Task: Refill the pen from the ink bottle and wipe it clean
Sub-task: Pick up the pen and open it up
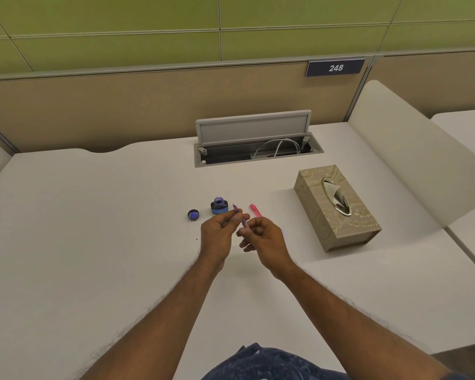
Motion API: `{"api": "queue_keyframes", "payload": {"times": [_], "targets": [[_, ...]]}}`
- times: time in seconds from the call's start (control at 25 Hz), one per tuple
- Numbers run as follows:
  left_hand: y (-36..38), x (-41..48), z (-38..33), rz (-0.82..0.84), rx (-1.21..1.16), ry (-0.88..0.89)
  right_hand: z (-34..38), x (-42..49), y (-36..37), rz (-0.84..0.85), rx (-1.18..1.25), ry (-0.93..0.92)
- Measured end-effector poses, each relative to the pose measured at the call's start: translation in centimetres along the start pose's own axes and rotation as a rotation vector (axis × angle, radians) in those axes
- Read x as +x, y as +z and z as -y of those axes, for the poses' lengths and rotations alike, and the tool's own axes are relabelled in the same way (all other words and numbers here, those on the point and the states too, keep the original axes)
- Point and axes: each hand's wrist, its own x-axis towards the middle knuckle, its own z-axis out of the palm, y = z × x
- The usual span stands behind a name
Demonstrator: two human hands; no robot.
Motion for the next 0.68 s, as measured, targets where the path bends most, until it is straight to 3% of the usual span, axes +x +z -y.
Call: {"api": "queue_keyframes", "payload": {"times": [0.68], "targets": [[-0.06, 0.01, -0.50, -0.096, 0.009, 0.027, -0.32, -0.18, 0.44, -0.045, -0.028, -0.027]]}}
